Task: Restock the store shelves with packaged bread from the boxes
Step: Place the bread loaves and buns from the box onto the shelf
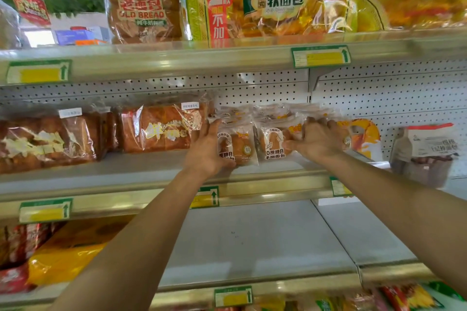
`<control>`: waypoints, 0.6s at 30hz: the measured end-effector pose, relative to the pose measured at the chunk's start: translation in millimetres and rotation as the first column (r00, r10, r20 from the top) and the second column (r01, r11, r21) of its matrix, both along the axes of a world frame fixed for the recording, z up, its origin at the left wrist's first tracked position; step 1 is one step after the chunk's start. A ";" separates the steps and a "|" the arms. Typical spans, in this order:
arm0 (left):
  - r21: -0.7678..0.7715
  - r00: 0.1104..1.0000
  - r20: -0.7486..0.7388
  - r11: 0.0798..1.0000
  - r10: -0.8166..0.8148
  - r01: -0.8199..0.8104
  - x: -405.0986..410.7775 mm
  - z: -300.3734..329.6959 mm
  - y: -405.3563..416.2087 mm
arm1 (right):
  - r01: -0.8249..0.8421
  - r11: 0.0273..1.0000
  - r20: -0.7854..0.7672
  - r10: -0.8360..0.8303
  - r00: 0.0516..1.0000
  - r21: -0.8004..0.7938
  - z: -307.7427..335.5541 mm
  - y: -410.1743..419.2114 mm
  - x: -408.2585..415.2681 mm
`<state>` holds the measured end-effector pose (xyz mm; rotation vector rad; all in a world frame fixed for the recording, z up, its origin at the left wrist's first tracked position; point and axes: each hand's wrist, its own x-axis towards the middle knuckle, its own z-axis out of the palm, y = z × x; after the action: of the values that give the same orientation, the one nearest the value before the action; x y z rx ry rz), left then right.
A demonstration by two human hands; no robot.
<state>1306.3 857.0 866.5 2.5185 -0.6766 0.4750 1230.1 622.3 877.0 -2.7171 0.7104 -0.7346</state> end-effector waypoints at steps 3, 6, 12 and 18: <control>0.003 1.000 -0.007 1.000 -0.003 0.003 4.2 -2.1 0.0 | 0.009 1.000 -0.018 -0.009 1.000 0.008 -0.2 -0.6 -1.2; 0.000 1.000 -0.018 1.000 -0.001 0.001 1.4 -2.2 -1.4 | 0.017 1.000 -0.022 -0.017 1.000 0.012 0.9 4.3 -6.8; 0.010 1.000 0.016 1.000 0.007 -0.007 -7.9 -3.2 -4.2 | 0.009 1.000 0.000 -0.009 1.000 -0.011 -1.4 9.2 -12.8; -0.158 1.000 0.012 0.987 0.020 -0.018 -32.7 -0.2 -3.4 | -0.029 0.999 0.145 0.031 0.989 -0.014 -4.1 12.4 -28.0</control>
<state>1273.6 853.6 866.3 2.3765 -0.5966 0.5317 1202.2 634.7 872.9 -2.6452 0.6327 -0.9212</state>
